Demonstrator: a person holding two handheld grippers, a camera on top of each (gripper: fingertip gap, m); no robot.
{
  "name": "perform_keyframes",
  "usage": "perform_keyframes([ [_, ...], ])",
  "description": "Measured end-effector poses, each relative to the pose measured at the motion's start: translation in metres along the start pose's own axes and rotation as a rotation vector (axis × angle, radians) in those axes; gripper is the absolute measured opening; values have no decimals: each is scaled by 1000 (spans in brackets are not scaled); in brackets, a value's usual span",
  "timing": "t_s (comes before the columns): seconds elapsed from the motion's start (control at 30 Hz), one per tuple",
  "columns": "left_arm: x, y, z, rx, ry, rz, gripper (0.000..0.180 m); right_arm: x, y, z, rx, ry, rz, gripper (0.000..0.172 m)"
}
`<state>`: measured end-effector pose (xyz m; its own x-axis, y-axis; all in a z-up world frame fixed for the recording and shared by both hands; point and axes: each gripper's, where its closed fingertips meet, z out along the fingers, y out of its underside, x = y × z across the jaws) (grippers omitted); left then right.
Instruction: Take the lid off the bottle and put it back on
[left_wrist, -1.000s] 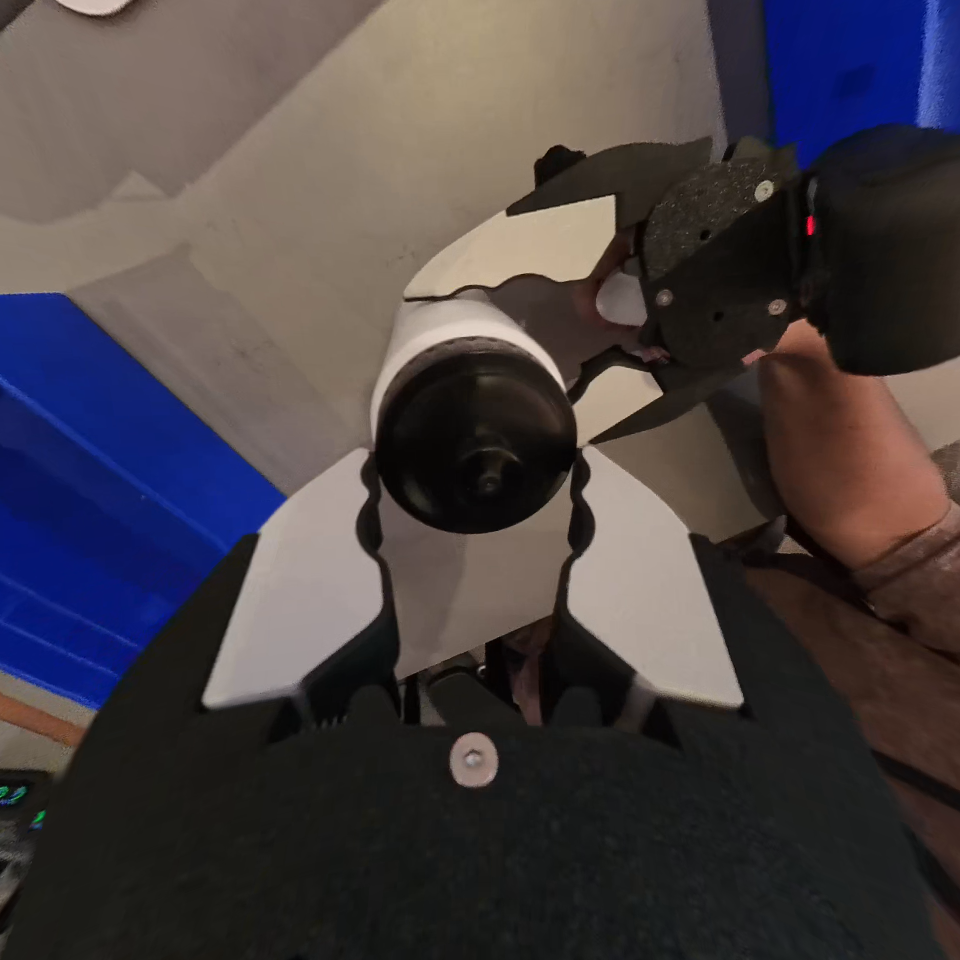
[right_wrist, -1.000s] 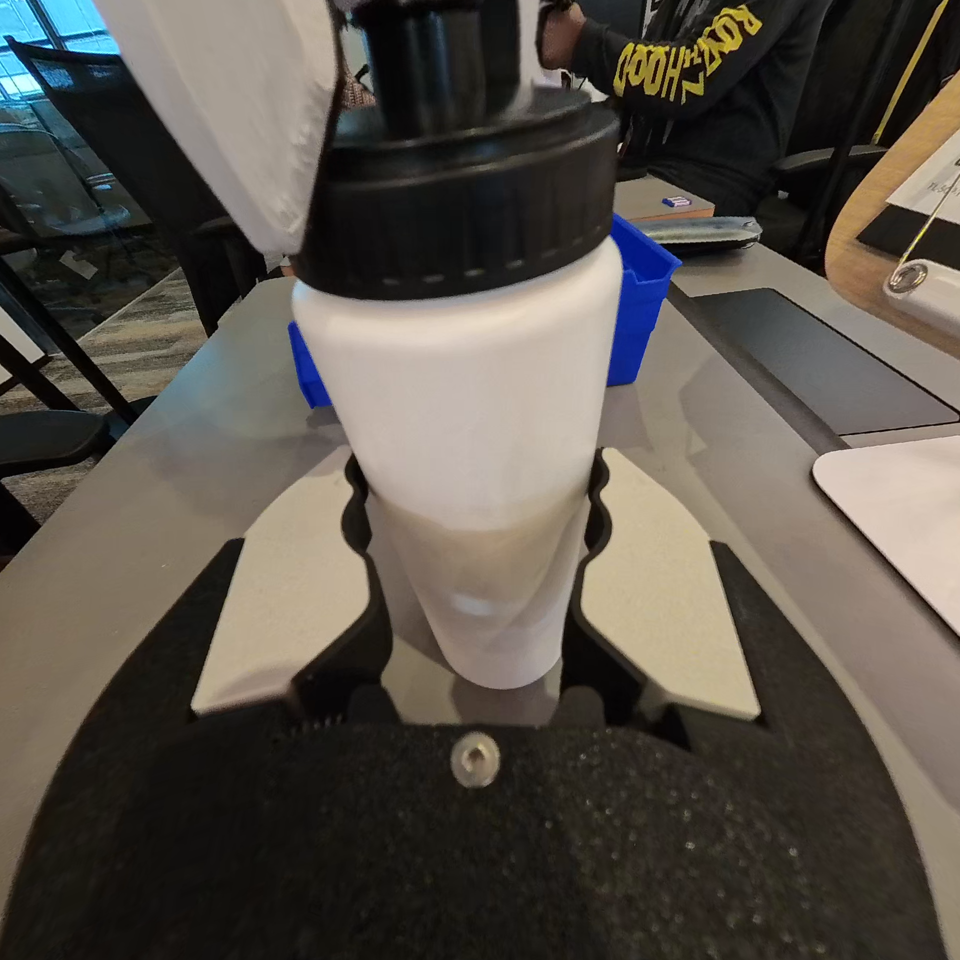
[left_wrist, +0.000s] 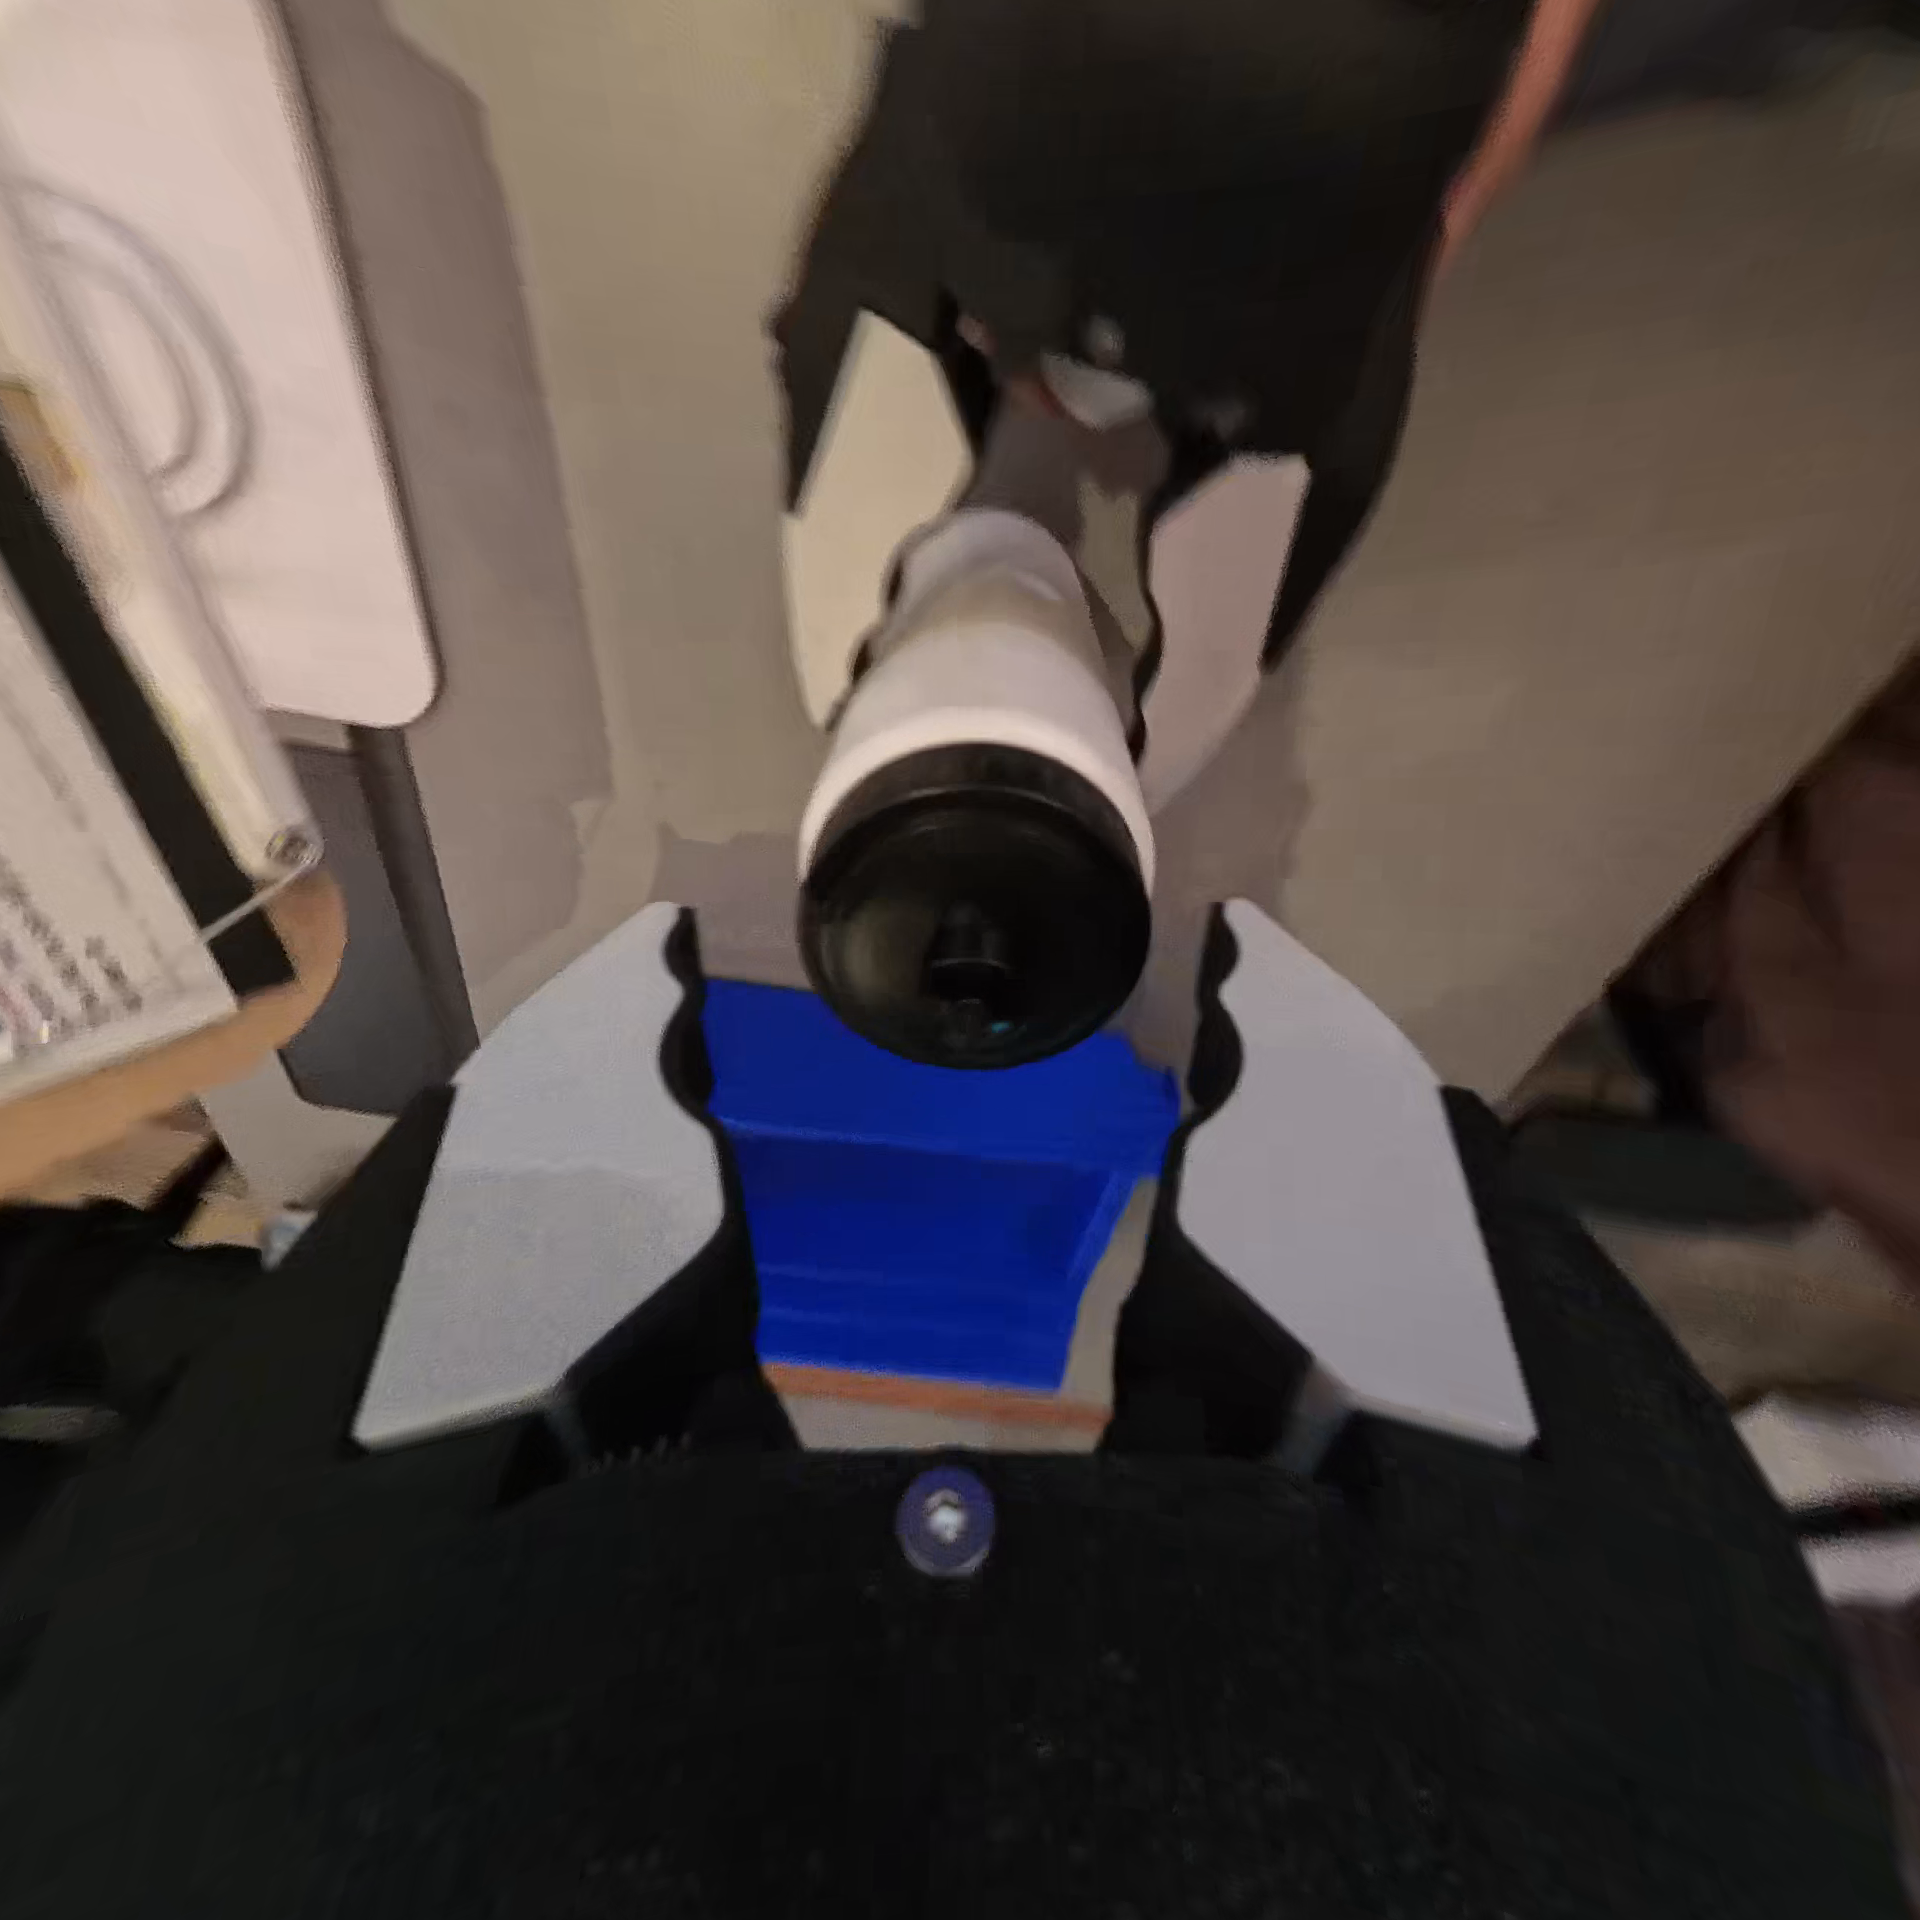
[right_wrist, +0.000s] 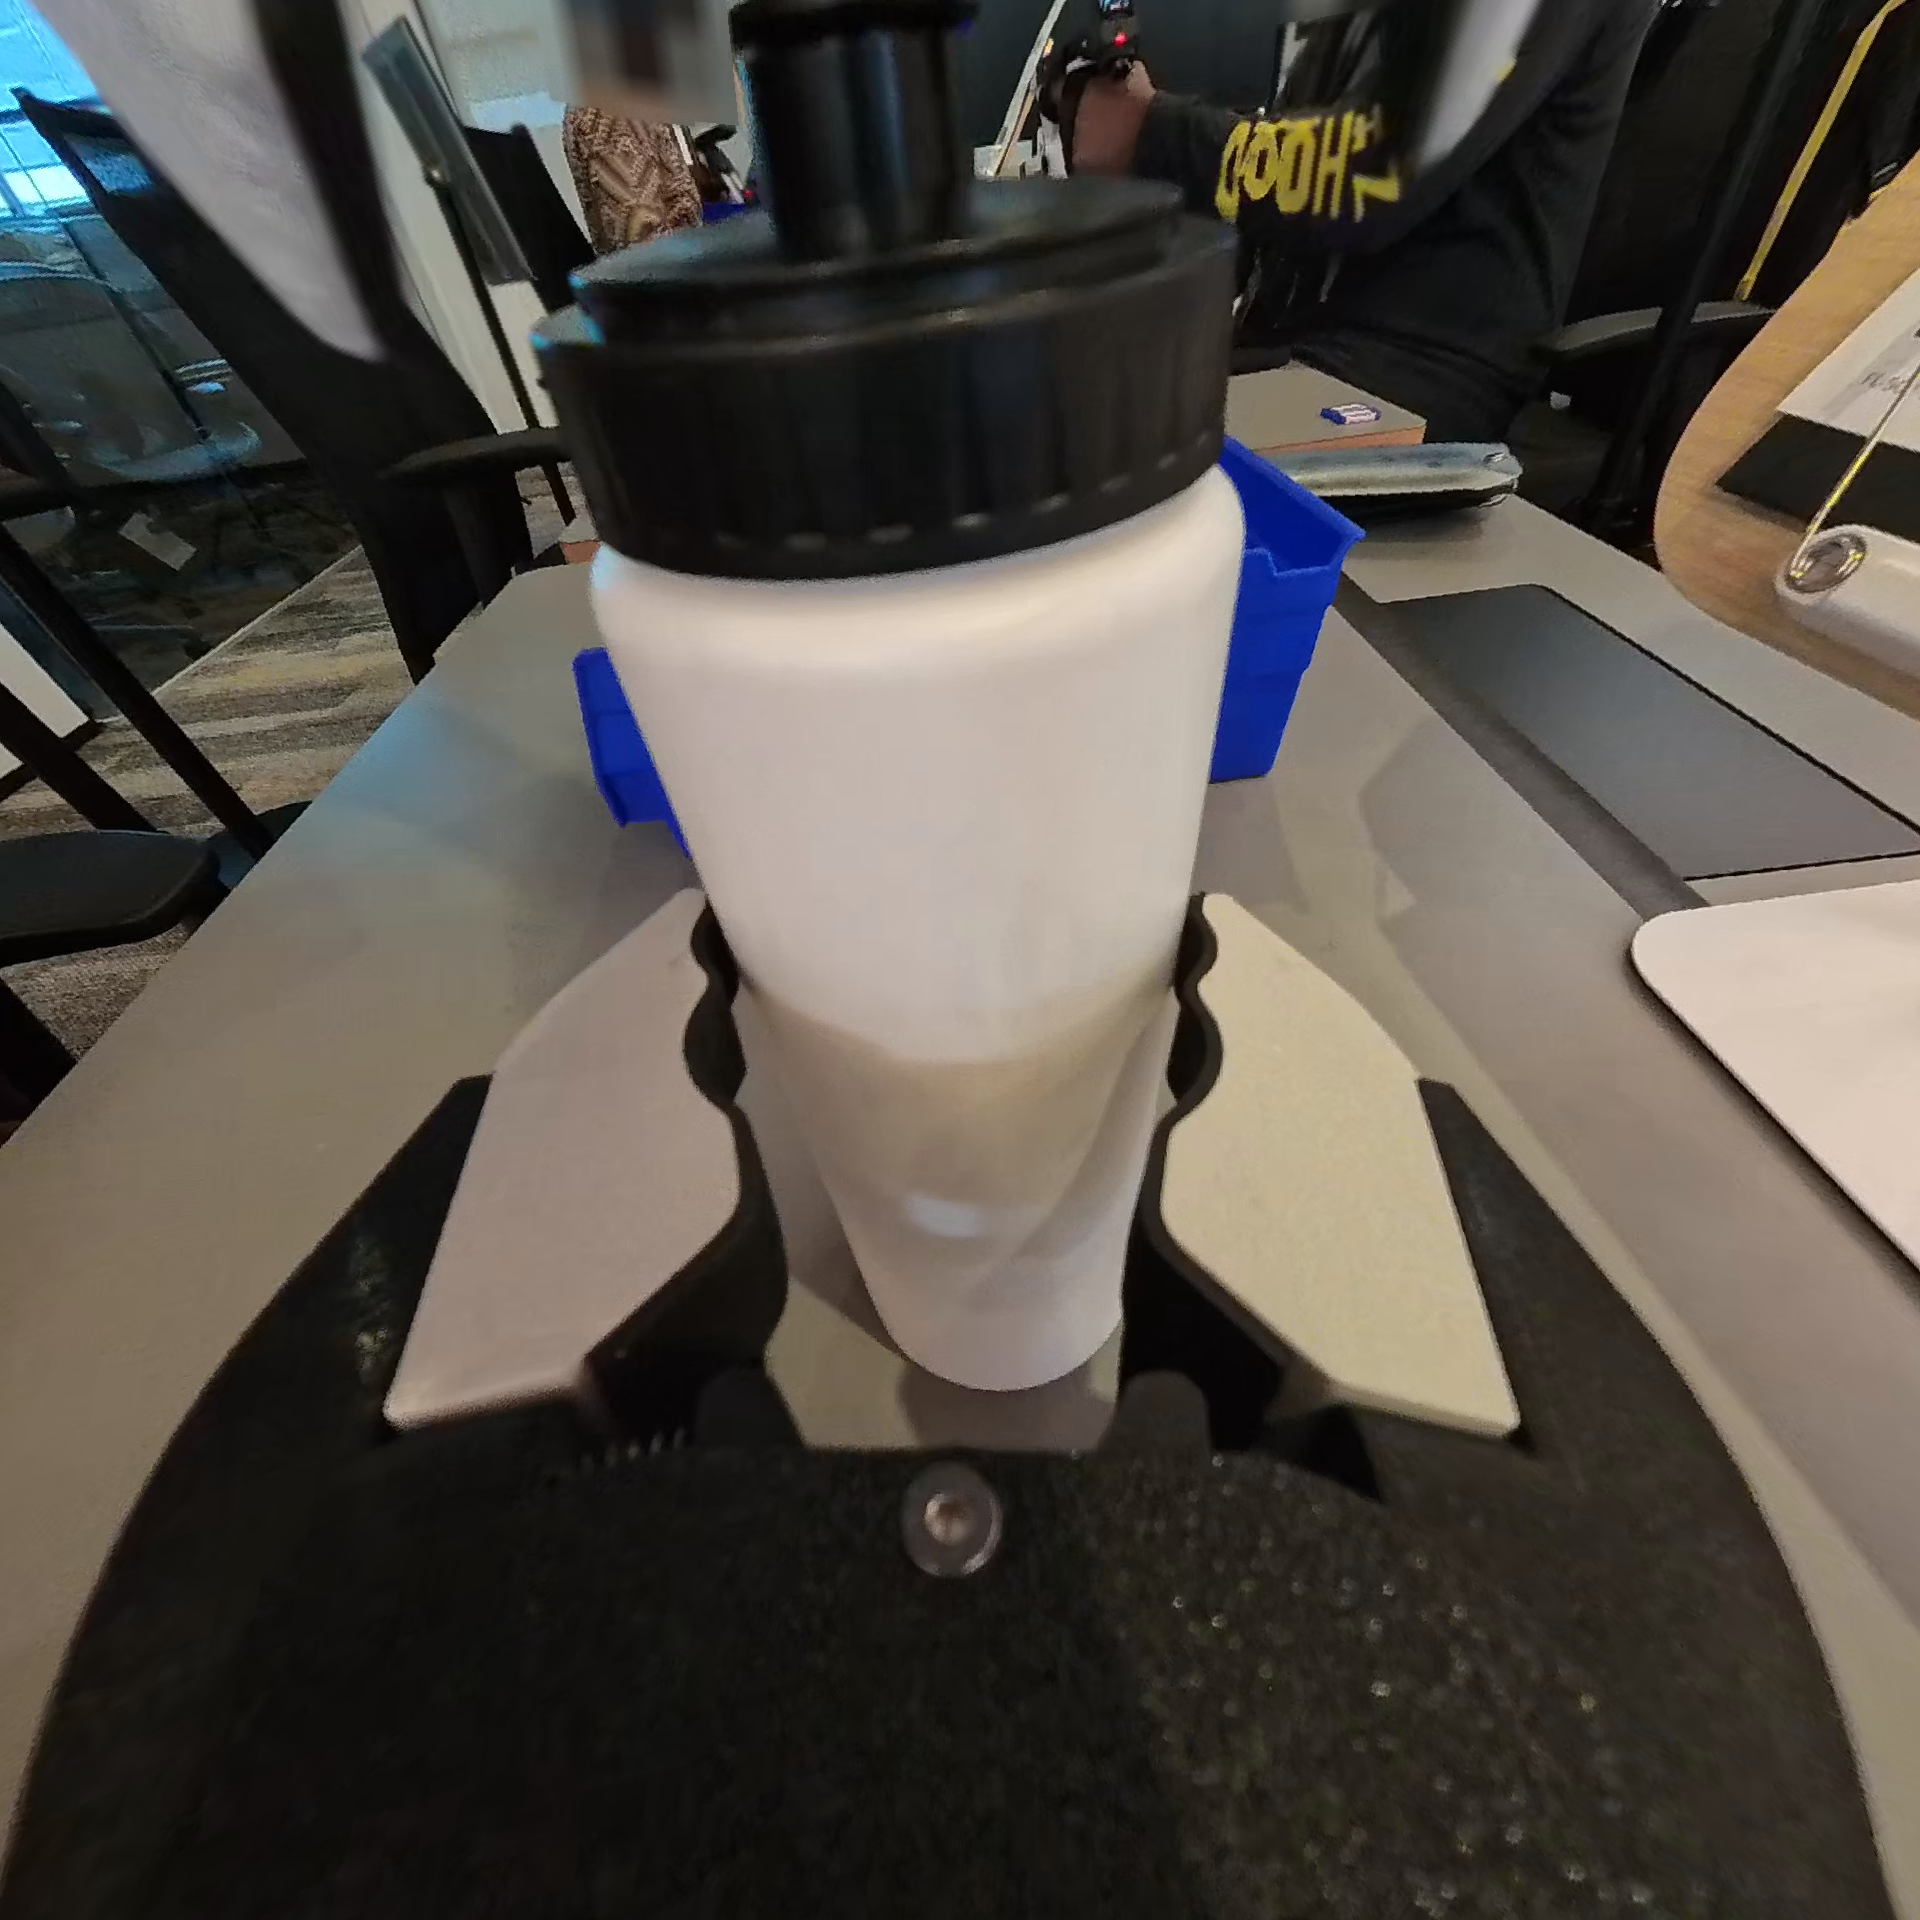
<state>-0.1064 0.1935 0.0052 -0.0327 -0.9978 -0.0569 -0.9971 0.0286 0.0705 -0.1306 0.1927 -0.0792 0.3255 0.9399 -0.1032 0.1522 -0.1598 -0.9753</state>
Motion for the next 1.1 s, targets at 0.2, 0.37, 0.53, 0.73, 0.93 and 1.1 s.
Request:
perform_keyframes([
  [0.2, 0, -11, -17, 283, 1, -694, 98, 0, 0, 0, 7, -3, 2, 82],
  [0.37, 4, -3, 7, 263, 35, -869, 92, -1, 0, -1, 5, -3, 2, 82],
  [0.53, -6, 6, 16, 220, -5, -922, 88, -1, 0, -1, -4, -3, 2, 82],
  [0.73, 2, 1, 18, 206, 81, -956, 71, -2, 0, 0, -7, -3, 4, 82],
  [0.93, 4, 1, 18, 176, 114, -782, 71, -1, 0, 0, -4, 1, -3, 82],
  [1.1, 4, 2, 19, 168, 125, -617, 71, -1, 0, 1, 4, -1, -3, 81],
])
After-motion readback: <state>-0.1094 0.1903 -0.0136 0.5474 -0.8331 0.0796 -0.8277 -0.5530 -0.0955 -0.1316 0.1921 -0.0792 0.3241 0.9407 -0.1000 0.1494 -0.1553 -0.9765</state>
